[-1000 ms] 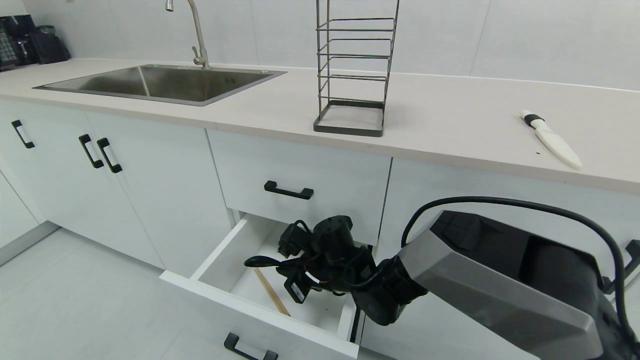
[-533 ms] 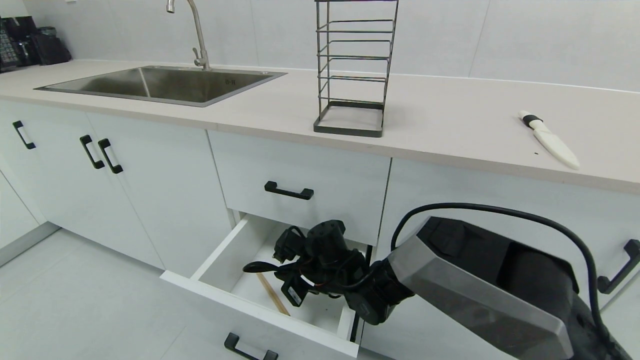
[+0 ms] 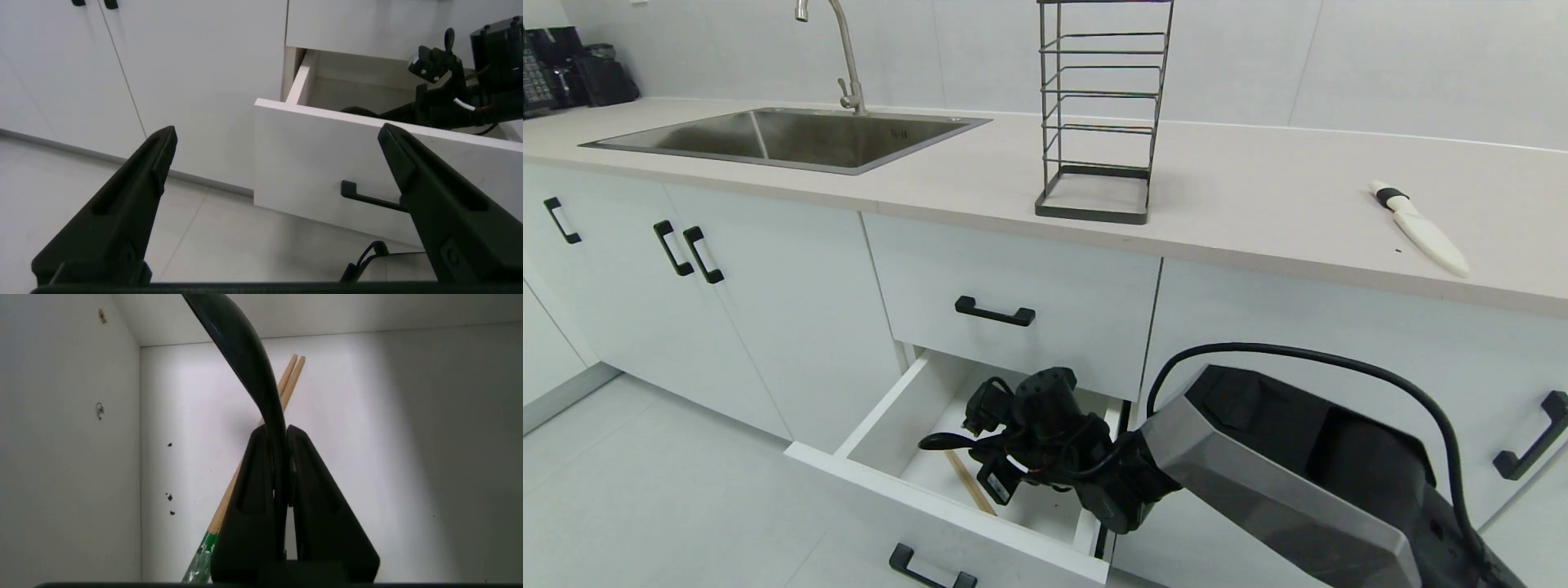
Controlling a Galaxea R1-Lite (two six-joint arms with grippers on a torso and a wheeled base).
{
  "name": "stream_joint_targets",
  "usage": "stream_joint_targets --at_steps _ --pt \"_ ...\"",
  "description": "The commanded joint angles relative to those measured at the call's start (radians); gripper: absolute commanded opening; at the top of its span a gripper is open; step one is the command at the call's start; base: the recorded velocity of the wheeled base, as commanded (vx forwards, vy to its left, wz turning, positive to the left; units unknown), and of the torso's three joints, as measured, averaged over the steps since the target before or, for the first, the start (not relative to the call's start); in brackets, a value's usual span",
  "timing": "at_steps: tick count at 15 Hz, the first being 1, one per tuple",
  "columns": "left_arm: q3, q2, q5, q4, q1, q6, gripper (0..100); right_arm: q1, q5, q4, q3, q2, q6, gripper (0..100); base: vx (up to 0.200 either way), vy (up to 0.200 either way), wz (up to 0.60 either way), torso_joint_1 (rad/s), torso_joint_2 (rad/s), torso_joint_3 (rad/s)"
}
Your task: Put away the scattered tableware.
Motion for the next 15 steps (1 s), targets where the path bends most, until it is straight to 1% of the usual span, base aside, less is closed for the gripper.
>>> stream_joint_targets --at_steps 1,6,7,12,15 --pt "0.000 0.001 0.000 0.000 0.000 -0.001 100 0.006 -0.005 0.007 -0.030 0.026 0.003 0 0.000 0.000 0.00 0.000 0.00 0.000" --pt "0.000 0.001 0.000 0.000 0.000 -0.001 100 0.009 -0.006 0.010 -0.034 0.039 0.006 0 0.000 0.000 0.00 0.000 0.00 0.000" --pt "0.000 0.001 0.000 0.000 0.000 -0.001 100 0.009 -0.006 0.011 -0.033 0.039 0.006 100 0.000 0.000 0.00 0.000 0.00 0.000" --pt "0.000 0.001 0.001 0.000 0.000 -0.001 100 0.010 -0.008 -0.004 -0.093 0.046 0.003 100 0.000 0.000 0.00 0.000 0.00 0.000" --pt "0.000 0.001 0.000 0.000 0.000 -0.001 100 0.015 -0.006 -0.028 -0.085 0.018 0.002 100 0.000 0.000 0.00 0.000 0.00 0.000"
